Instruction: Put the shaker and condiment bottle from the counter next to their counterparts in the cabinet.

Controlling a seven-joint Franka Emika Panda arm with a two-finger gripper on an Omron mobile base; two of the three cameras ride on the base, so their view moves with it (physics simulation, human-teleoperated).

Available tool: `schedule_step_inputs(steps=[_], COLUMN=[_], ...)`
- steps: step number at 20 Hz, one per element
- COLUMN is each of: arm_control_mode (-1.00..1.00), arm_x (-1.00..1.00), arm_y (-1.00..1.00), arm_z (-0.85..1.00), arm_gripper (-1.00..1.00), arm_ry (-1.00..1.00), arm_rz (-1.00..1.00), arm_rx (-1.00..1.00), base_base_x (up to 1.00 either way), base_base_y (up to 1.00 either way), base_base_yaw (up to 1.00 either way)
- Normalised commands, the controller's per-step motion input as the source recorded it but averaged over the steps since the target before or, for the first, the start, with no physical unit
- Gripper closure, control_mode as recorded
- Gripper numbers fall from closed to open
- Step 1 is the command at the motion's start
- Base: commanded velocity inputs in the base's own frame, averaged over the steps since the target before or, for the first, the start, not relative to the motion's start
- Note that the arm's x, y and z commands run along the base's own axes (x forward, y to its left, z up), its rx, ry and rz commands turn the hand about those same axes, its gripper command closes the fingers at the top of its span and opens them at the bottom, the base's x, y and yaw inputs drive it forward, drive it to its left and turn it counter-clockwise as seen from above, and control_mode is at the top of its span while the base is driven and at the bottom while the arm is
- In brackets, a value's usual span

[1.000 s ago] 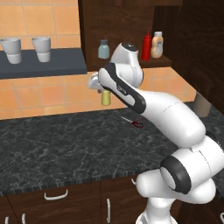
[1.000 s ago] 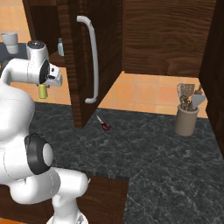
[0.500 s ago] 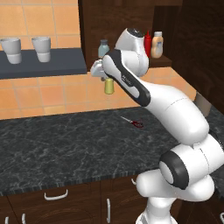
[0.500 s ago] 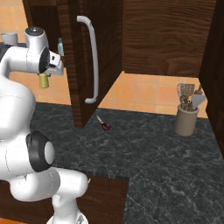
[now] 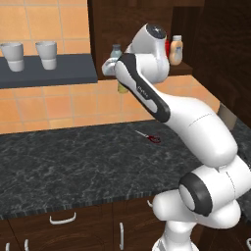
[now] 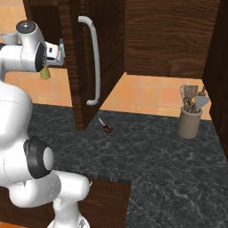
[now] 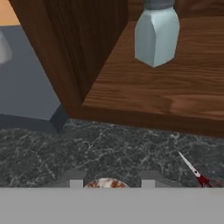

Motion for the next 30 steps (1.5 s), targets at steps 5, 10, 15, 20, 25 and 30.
schedule_step_inputs(steps=[5, 10, 15, 20, 25, 30], arm_control_mode=[-1.0, -1.0, -1.0, -1.0, -1.0, -1.0], arm_x=[0.01, 0.03, 0.2, 0.29, 0.48, 0.52], arm_y=[-0.11, -0.16, -0.15, -0.17, -0.17, -0.06], arm_z=[0.33, 0.34, 0.25, 0.09, 0.0, 0.0], arm_gripper=[1.0, 1.0, 1.0, 1.0, 1.0, 1.0], arm_ry=[-0.23, -0.16, -0.09, -0.06, 0.0, 0.0], arm_rz=[-0.01, -0.01, -0.01, -0.02, -0.01, 0.0], arm_rx=[0.0, 0.0, 0.0, 0.0, 0.0, 0.0], base_base_x=[0.0, 0.0, 0.0, 0.0, 0.0, 0.0], base_base_y=[0.0, 0.0, 0.0, 0.0, 0.0, 0.0], base_base_yaw=[0.0, 0.0, 0.0, 0.0, 0.0, 0.0])
